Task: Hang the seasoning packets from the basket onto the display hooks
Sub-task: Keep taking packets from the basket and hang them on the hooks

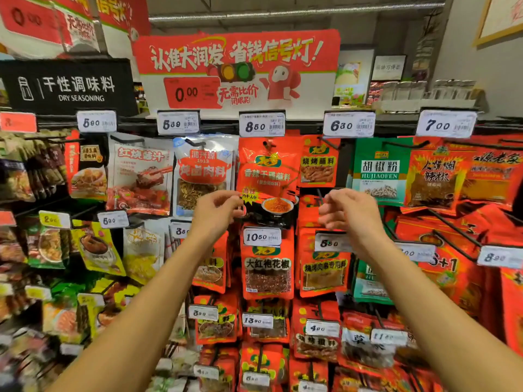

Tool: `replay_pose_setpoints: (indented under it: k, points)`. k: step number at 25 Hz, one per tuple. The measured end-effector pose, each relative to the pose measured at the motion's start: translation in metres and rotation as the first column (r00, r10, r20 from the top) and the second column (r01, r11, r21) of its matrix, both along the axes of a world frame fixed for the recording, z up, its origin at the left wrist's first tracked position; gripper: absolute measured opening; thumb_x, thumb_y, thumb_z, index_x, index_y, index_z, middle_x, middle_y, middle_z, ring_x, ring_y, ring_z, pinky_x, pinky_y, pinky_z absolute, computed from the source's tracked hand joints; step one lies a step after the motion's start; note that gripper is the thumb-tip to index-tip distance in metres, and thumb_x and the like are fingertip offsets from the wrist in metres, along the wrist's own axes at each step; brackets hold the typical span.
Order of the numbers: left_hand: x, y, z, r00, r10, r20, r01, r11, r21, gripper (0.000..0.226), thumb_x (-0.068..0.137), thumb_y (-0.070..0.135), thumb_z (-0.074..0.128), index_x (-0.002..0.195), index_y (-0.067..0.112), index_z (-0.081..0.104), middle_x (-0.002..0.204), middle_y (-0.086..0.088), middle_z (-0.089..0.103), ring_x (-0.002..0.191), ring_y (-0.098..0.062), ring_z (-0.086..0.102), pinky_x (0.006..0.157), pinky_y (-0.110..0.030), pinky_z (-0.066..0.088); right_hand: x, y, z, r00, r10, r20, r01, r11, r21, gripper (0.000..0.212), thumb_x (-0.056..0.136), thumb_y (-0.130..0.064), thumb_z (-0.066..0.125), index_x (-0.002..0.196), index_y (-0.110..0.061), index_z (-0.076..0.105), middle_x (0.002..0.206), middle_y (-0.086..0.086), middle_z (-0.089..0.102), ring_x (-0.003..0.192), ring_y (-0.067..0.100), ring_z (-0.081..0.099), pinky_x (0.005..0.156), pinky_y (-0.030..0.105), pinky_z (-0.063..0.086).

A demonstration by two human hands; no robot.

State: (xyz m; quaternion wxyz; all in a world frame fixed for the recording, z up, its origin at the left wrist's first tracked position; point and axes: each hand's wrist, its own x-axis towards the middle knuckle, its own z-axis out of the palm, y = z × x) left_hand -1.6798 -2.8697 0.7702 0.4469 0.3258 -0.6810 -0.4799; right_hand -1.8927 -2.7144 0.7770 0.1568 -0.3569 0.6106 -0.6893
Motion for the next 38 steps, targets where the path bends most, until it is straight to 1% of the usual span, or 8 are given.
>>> replay_pose_setpoints:
  k: [3,10,20,24,27,31,35,38]
  points:
    - [0.017,0.031,-0.026,0.991,-0.108,-0.082,0.120,0.982,0.149,0.018,0.102,0.017,0.055,0.098,0.015,0.072,0.085,-0.008,0.078,0.073,-0.022,0.074,0.063,-0.026,0.059,0.005,0.035,-0.028,0.992,0.090,0.087,-0.093,0.995,0.038,0.023,0.099,-0.009,0.052,0.078,-0.009,0.061,0.058,0.007,0.066,0.043,0.016,0.062,0.037,0.020,0.043]
    - [0.023,0.112,-0.181,0.999,-0.034,0.017,0.020,0.849,0.528,0.021,0.102,0.013,0.050,0.094,0.011,0.070,0.075,-0.004,0.074,0.062,-0.014,0.068,0.058,-0.025,0.054,-0.003,0.096,-0.214,0.948,0.132,0.289,-0.237,0.900,0.365,0.026,0.097,-0.001,0.052,0.075,-0.007,0.062,0.054,0.008,0.065,0.040,0.017,0.059,0.037,0.021,0.044]
    - [0.032,0.213,-0.472,0.921,-0.024,0.388,-0.357,0.344,0.869,0.019,0.095,0.005,0.051,0.086,0.011,0.066,0.062,-0.003,0.064,0.039,-0.008,0.056,0.041,-0.016,0.045,0.036,0.193,-0.530,0.858,-0.209,0.470,-0.294,0.550,0.782,0.027,0.096,0.000,0.058,0.073,-0.012,0.063,0.049,-0.001,0.062,0.041,0.010,0.056,0.046,0.025,0.049]
    - [0.047,0.238,-0.614,0.878,-0.115,0.465,-0.446,0.162,0.881,0.024,0.098,0.008,0.049,0.077,0.016,0.059,0.064,-0.002,0.060,0.053,-0.015,0.056,0.055,-0.022,0.043,0.053,0.227,-0.684,0.855,-0.299,0.424,-0.330,0.317,0.889,0.028,0.093,-0.008,0.062,0.066,-0.013,0.062,0.070,0.019,0.066,0.065,0.030,0.063,0.067,0.044,0.056]
    - [0.055,0.244,-0.719,0.861,-0.177,0.476,-0.459,0.130,0.879,0.025,0.099,0.006,0.047,0.080,0.018,0.057,0.073,-0.002,0.063,0.062,-0.016,0.060,0.064,-0.024,0.044,0.056,0.240,-0.798,0.889,-0.262,0.375,-0.345,0.154,0.926,0.028,0.090,-0.015,0.062,0.062,-0.015,0.061,0.074,0.016,0.065,0.073,0.032,0.063,0.074,0.049,0.055]
    - [0.062,0.245,-0.837,0.835,-0.247,0.492,-0.484,0.097,0.869,0.031,0.100,0.006,0.042,0.076,0.016,0.058,0.067,-0.002,0.065,0.048,-0.010,0.063,0.058,-0.023,0.044,0.063,0.233,-0.928,0.943,0.031,0.333,-0.331,-0.051,0.942,0.021,0.097,-0.036,0.059,0.087,-0.019,0.066,0.088,0.005,0.063,0.094,0.034,0.064,0.076,0.034,0.045]
    - [0.071,0.256,-0.911,0.777,-0.333,0.535,-0.488,0.220,0.845,0.019,0.097,0.013,0.055,0.082,0.020,0.065,0.076,-0.003,0.070,0.065,-0.016,0.067,0.062,-0.028,0.054,0.076,0.212,-1.021,0.964,0.011,0.267,-0.266,-0.052,0.962,0.058,0.093,-0.051,0.063,0.139,-0.018,0.051,0.119,0.006,0.067,0.109,0.031,0.064,0.086,0.034,0.048]
    - [0.081,0.263,-0.926,0.796,-0.351,0.492,-0.445,0.210,0.870,0.017,0.096,0.016,0.059,0.080,0.018,0.063,0.075,-0.006,0.065,0.068,-0.019,0.059,0.053,-0.023,0.046,0.078,0.204,-1.042,0.981,0.099,0.165,-0.155,-0.105,0.982,0.046,0.103,-0.041,0.050,0.138,-0.010,0.053,0.125,0.022,0.065,0.111,0.041,0.063,0.089,0.042,0.052]
